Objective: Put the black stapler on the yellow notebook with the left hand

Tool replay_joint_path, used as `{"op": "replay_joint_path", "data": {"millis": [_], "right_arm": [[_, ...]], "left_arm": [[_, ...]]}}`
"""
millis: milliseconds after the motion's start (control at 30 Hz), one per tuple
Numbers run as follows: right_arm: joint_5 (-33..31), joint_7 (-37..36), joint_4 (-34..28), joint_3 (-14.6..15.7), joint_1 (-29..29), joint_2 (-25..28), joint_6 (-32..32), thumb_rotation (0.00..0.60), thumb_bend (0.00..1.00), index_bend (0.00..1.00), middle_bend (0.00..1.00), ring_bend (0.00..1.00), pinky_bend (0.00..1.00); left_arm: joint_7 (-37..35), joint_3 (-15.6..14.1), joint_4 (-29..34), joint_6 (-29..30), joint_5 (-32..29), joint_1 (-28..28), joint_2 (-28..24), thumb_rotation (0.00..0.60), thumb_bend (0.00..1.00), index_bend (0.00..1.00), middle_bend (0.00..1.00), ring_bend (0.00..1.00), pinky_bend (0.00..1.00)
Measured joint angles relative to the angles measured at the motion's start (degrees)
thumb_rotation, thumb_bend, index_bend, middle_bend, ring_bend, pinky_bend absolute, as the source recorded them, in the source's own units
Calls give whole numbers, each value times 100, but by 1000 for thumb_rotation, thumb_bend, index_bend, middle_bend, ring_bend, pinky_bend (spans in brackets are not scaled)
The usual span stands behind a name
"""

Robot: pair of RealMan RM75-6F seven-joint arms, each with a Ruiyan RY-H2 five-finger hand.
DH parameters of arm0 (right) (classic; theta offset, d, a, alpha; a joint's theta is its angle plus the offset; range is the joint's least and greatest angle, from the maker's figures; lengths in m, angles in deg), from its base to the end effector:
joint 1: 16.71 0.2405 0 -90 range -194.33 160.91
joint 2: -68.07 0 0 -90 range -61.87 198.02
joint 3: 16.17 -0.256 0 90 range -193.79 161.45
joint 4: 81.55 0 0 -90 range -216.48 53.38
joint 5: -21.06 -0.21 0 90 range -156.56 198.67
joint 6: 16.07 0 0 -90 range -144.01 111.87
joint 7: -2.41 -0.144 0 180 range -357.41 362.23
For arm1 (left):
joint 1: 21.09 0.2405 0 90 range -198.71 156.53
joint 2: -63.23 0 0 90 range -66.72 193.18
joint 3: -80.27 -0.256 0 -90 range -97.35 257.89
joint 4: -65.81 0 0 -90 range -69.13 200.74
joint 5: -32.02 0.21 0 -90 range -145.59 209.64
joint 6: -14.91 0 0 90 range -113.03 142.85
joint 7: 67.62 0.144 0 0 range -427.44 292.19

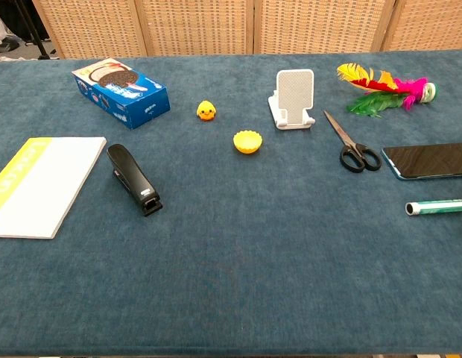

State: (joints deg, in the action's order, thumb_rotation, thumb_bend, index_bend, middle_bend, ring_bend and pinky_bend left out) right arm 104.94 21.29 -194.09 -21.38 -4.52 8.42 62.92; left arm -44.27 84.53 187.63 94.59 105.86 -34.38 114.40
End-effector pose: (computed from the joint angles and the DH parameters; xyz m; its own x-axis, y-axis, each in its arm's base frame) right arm -0.2214 -0.2119 0.1484 0.4503 -0.0305 0.8924 -0.8838 -0.1572 0.4406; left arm -0.2187 0.2080 0.1801 0.4867 0.0879 0.8691 0.8733 -0.0253 -0.4865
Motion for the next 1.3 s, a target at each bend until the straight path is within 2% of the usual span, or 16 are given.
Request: {"op": "replay_joint_path", "data": {"millis": [1033,1300], "right_arm": [[-29,7,-26,0,0,35,19,600,208,257,12,0,70],[-39,-14,-55,17,1,40,-13,600,208,257,12,0,70]], "left_arm": [[-269,-51,71,-220,77,-33,-135,600,260,55,0,0,37],[-320,-21,157,-630,-23,-234,-305,600,263,55,0,0,37]]}}
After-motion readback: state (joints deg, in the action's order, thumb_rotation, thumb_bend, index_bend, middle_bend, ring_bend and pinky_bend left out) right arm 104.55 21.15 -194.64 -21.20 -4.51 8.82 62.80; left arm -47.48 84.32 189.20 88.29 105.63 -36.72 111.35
